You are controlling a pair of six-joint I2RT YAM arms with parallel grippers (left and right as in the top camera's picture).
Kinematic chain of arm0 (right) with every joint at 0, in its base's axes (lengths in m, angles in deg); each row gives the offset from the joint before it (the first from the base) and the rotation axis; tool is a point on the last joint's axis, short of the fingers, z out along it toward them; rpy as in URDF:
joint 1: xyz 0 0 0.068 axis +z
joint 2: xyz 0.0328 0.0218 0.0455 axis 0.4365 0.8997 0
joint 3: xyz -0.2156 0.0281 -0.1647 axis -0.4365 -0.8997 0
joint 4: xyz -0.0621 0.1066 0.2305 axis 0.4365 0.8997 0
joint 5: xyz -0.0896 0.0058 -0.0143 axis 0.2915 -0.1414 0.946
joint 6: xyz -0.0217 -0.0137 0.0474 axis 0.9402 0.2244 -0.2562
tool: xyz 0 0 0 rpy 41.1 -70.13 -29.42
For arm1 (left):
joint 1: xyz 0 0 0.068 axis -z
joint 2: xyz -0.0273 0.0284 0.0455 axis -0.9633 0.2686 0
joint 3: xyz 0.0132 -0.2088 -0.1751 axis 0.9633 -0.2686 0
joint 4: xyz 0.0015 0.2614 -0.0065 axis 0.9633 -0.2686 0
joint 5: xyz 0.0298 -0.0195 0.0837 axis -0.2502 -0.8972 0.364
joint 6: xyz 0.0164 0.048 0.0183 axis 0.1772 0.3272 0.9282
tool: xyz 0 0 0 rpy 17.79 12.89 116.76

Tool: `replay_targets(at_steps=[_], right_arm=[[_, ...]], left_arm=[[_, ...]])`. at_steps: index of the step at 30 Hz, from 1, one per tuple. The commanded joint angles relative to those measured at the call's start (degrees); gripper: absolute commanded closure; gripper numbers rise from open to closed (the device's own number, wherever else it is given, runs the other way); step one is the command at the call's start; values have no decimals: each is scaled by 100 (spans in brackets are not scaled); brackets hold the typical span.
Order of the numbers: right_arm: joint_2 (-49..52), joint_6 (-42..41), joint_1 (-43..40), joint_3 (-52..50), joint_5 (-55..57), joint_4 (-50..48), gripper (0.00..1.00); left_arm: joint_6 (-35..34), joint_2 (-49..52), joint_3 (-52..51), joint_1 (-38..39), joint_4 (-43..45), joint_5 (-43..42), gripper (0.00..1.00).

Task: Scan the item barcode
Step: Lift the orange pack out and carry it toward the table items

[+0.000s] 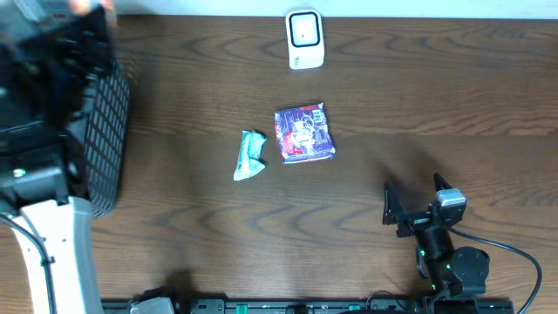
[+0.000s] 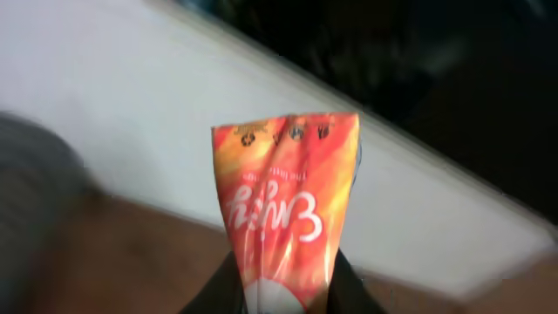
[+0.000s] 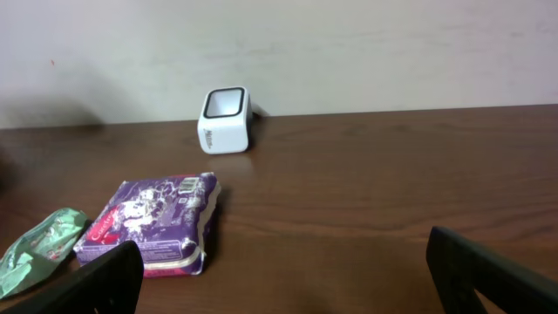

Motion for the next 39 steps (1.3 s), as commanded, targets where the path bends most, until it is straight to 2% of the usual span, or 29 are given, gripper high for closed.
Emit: replay_targets(at_steps=[1,6,14,19,25,27,30,39], right_arm=[[-31,76,-28,-24,0,4,1],[-31,74,-28,-24,2,4,1],[-31,74,-28,-24,0,4,1],[-31,74,-28,-24,0,4,1],[-31,74,-28,-24,0,4,1],[-31,74,-28,-24,0,4,1],[-31,74,-28,-24,0,4,1],[-31,74,-28,-24,0,4,1]], left_arm=[[-33,39,52,785,-767,-221,93],[415,378,50,1434,-1687,-131,93],[411,1443,46,2227,-2754,1298,93],[411,2240,31,2557,-3047,1440,93],[411,2903,28,2675,-3311,1495,93],[411,3049,24,2675,-3401,1744,93],[411,3152,20,2675,-3550,2063,93],[413,3180,-120,2675,-3742,2083,92]])
